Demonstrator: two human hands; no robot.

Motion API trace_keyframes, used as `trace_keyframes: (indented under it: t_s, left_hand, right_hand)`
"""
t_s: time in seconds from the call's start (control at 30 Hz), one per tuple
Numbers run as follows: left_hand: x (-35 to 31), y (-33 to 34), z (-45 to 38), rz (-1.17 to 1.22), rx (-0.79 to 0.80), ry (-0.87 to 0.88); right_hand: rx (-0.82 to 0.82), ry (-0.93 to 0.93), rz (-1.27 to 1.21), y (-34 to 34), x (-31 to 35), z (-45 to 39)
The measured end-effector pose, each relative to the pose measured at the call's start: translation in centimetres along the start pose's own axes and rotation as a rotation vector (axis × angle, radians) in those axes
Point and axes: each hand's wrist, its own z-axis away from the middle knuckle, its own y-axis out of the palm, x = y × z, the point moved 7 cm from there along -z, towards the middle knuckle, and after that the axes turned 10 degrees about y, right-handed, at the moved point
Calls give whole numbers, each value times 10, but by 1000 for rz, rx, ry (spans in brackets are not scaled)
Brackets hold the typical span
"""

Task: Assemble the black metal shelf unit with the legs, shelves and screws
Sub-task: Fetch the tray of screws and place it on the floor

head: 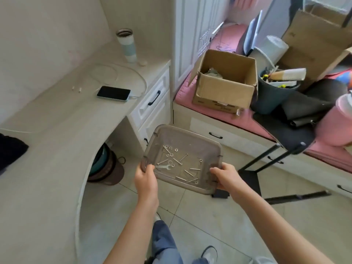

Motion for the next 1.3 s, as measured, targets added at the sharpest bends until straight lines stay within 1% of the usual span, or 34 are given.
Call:
trace_keyframes:
  t_s: [0.17, 0.3, 0.5, 0.63, 0.73, 0.87, 1.1, 1.3]
  left_hand:
    - [44, 67, 91, -60, 120, -40]
    - [74, 123, 156, -135, 236, -82]
    - [90, 218, 214, -252, 477, -28]
    - [92, 290, 240, -285, 583, 6]
    - [93, 345, 253, -280, 642, 3]
    - [94, 413, 264, -347, 736, 7]
    - [81, 506, 280, -370, 775, -5]
    - [89, 562, 294, -402, 804, -16]
  right_hand:
    - [-80, 41, -126, -112, -74, 11]
    - [-183, 91, -229, -197, -126, 20]
    - [-338, 126, -379, -308, -171, 25]
    - [-418, 133, -490, -368, -178, 21]
    - [-460, 142, -524, -408, -178, 10]
    - [-510, 160, -581, -458, -173, -9]
    - [-524, 201, -633, -525, -154, -38]
    - [-532, 223, -657, -570, -152, -57]
